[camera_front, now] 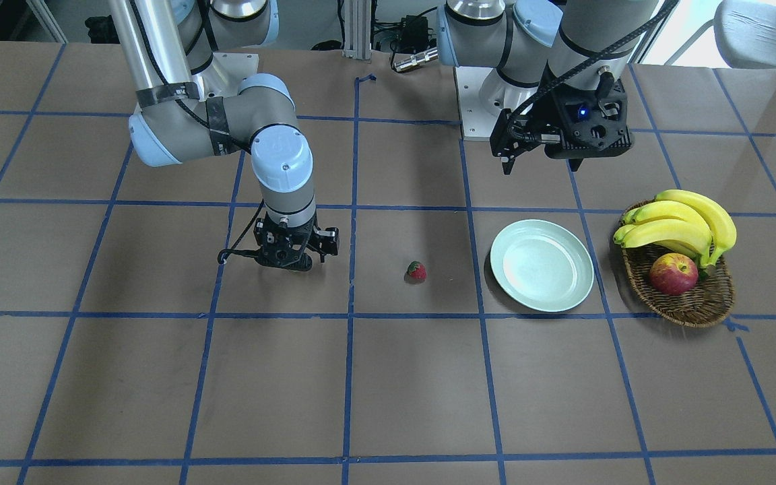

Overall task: Collect all strawberries into plate
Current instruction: 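Return the right gripper to the strawberries and grasp a second one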

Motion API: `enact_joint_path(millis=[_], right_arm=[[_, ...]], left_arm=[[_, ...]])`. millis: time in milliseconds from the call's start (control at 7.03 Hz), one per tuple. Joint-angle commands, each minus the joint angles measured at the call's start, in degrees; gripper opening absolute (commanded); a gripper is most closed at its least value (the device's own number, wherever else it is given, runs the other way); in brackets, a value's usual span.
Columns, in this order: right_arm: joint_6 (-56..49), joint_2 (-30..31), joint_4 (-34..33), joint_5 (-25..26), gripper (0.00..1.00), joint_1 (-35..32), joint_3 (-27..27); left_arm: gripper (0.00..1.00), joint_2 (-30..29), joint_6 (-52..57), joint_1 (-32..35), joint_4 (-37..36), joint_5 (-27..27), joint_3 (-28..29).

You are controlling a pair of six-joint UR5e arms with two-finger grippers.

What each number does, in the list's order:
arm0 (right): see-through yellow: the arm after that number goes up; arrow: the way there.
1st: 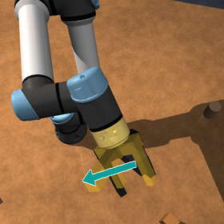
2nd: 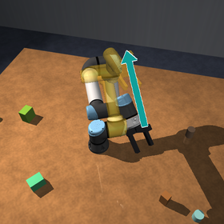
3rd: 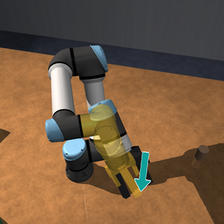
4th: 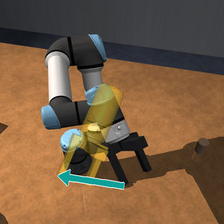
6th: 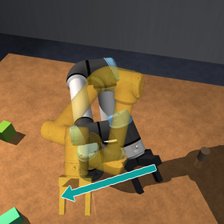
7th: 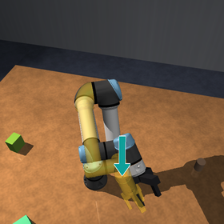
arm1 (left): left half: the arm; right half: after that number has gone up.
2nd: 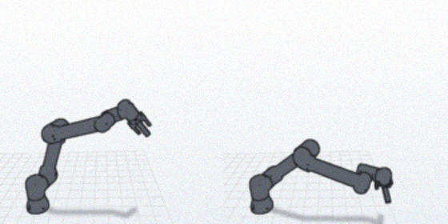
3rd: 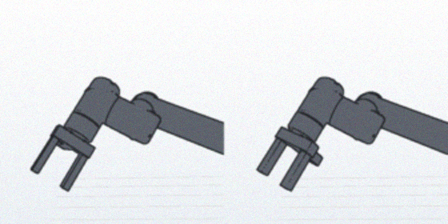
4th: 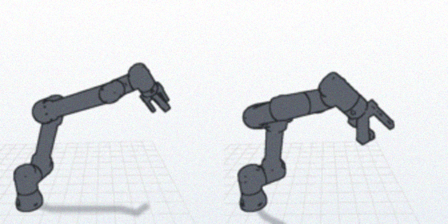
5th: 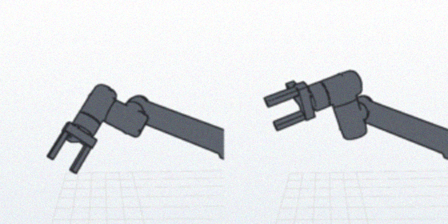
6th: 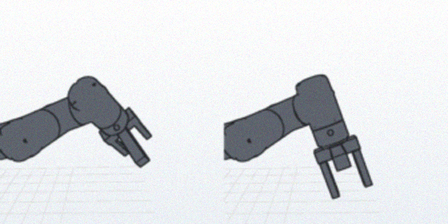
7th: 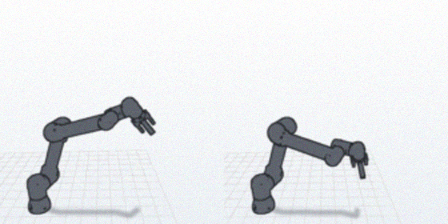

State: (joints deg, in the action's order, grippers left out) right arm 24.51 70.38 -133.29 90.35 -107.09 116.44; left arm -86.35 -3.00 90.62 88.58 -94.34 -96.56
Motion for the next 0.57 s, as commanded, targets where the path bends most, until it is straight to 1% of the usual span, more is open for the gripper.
enact_joint_path(millis=[0,142,284,427], right_arm=[[0.1,-0.6,-0.7,-0.1,0.82,2.0,-0.2],[0.1,-0.7,-0.7,-0.2,0.8,2.1,-0.3],[0.1,-0.7,-0.7,-0.3,0.74,2.2,0.1],[-0.3,-0.7,-0.7,-1.7,0.58,2.2,-0.2]], left_arm=[[1.0,0.1,0.0,-0.1,-0.2,-0.2,0.0],[1.0,0.1,0.0,-0.1,-0.2,-0.3,0.1],[1.0,0.1,0.0,-0.2,-0.3,-0.4,0.1],[1.0,0.2,0.0,-0.2,-0.3,-0.4,0.1]])
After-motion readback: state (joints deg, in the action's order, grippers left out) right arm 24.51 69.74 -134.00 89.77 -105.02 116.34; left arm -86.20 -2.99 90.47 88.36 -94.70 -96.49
